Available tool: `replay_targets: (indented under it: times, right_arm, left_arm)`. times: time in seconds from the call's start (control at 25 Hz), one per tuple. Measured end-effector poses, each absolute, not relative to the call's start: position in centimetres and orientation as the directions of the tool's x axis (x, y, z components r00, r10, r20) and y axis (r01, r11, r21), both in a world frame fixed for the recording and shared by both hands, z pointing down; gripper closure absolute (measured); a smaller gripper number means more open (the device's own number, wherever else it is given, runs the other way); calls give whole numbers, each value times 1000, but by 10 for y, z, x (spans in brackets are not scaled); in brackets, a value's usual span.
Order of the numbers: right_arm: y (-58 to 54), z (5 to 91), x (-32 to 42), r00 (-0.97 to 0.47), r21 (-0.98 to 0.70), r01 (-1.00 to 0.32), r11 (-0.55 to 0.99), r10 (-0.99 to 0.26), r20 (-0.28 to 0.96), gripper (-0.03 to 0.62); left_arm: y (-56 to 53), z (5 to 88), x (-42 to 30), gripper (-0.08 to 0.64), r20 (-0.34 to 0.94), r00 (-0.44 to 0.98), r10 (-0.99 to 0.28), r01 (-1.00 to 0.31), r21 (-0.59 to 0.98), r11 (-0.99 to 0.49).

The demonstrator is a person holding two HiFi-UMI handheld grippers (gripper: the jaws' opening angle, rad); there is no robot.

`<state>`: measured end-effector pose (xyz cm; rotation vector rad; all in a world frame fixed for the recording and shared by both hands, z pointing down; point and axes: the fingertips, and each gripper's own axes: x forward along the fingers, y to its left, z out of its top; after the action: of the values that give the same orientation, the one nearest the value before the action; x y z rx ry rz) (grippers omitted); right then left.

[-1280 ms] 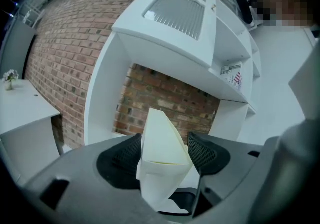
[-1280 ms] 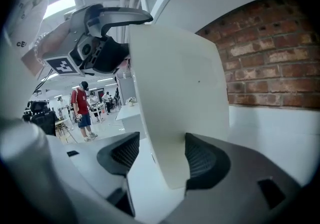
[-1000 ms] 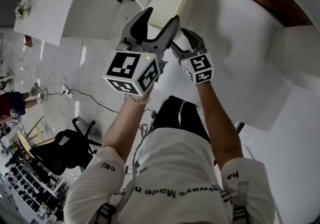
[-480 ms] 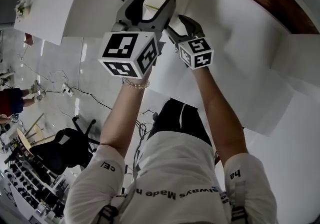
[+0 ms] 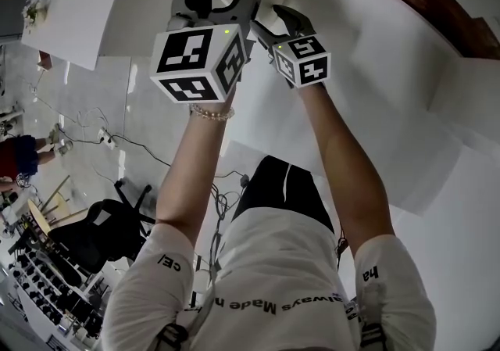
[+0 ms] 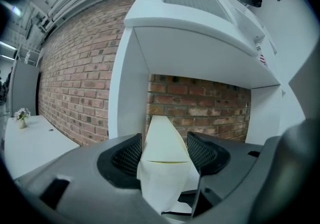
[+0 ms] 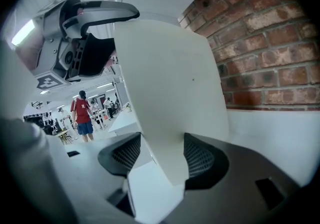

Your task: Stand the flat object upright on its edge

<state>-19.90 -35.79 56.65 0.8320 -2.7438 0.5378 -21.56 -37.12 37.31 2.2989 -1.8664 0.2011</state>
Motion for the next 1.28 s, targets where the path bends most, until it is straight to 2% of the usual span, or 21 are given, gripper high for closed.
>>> replay_targets:
  times: [0.4, 0.56, 1.08, 1.28]
  right_arm:
    - [-372, 562, -219, -815, -267, -562, 783, -470, 338, 322]
    - [-371, 564, -227, -807, -262, -570, 779, -470, 357, 324]
    - [-358, 524, -190, -792, -191, -589, 785, -515, 329, 325]
    - [-340, 489, -149, -783, -163, -607, 778, -549, 294, 359]
  left_arm:
    - [-383, 365, -237, 272, 201, 109, -973, -992, -42, -120]
    - [-376, 364, -238, 304, 201, 85, -976, -987, -118, -110]
    - [-341, 360, -224, 304, 211, 144, -967, -987, -43, -157]
    - [-313, 353, -202, 355, 197, 201, -960, -979, 23, -201]
